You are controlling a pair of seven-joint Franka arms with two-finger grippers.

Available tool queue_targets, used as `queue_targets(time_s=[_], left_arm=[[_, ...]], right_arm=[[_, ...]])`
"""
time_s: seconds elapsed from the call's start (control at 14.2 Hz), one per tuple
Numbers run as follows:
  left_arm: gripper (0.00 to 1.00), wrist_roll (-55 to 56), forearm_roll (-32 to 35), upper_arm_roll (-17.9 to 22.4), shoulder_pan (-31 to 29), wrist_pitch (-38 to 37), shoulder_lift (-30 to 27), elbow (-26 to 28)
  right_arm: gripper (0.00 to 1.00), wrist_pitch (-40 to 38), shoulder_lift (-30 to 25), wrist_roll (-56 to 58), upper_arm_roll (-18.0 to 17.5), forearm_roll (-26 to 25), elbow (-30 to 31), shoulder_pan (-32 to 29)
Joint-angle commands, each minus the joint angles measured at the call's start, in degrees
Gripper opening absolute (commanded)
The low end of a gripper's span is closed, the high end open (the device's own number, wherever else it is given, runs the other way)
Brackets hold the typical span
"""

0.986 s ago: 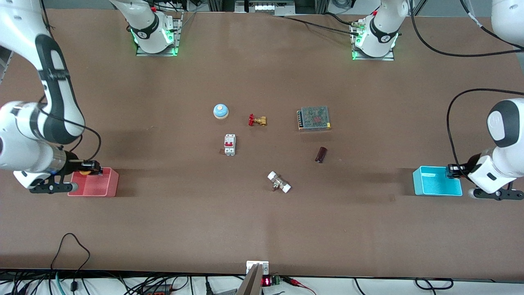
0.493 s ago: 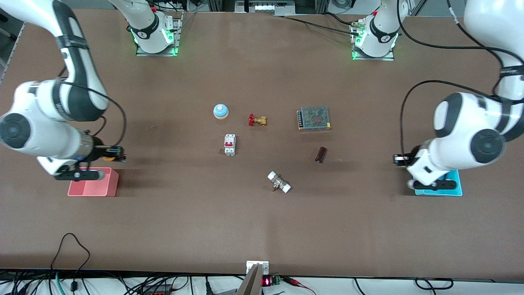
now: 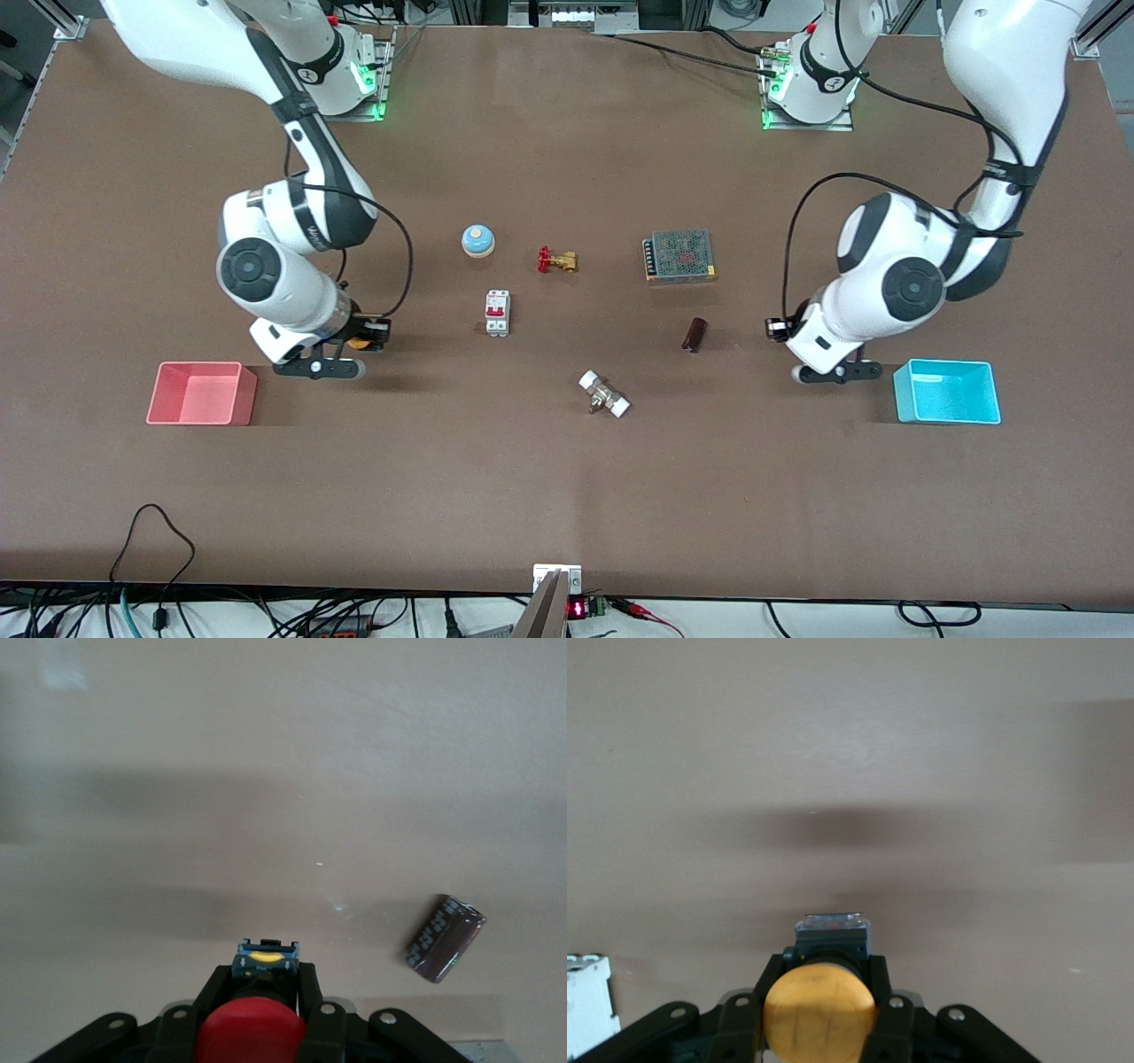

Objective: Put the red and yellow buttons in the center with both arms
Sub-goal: 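Carry both buttons toward the table center with both grippers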

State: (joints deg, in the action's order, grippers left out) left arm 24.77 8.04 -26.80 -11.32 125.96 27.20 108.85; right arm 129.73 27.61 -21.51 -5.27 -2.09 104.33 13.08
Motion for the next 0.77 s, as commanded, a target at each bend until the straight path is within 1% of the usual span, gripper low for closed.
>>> queue_targets(time_s=[0.0, 0.07, 0.14, 0.21, 0.49, 0.7], left_arm=[[0.29, 4.13, 0.83, -0.54, 0.24, 9.0, -3.12, 8.81], [0.29, 5.02, 0.83, -0.54, 1.11, 12.78, -3.12, 11.09], [0.29, 5.63, 0.92, -0.45, 1.64, 14.56, -2.95, 12.25], [0.29, 5.64, 1.01, -0.36, 1.65, 15.01, -2.77, 12.61], [0.31, 5.73, 1.1, -0.1, 1.82, 15.19, -2.16, 13.31], [0.31, 6.16, 6.27, 0.17, 1.39, 15.11, -2.07, 13.58]], right_arm=[[0.38, 3.94, 1.48, -1.69, 0.26, 0.24, 0.44, 1.42], [0.38, 4.91, 2.09, -1.78, 0.17, 0.24, 0.44, 1.68], [0.38, 5.88, 2.53, -2.99, 0.17, 0.24, 0.79, 2.47], [0.38, 6.58, 3.06, -4.49, 0.17, -0.02, 1.05, 3.0], [0.39, 6.94, 3.77, -4.68, 0.17, -0.11, 1.05, 3.09], [0.4, 7.03, 4.56, -4.76, 0.17, -0.11, 1.05, 3.62]])
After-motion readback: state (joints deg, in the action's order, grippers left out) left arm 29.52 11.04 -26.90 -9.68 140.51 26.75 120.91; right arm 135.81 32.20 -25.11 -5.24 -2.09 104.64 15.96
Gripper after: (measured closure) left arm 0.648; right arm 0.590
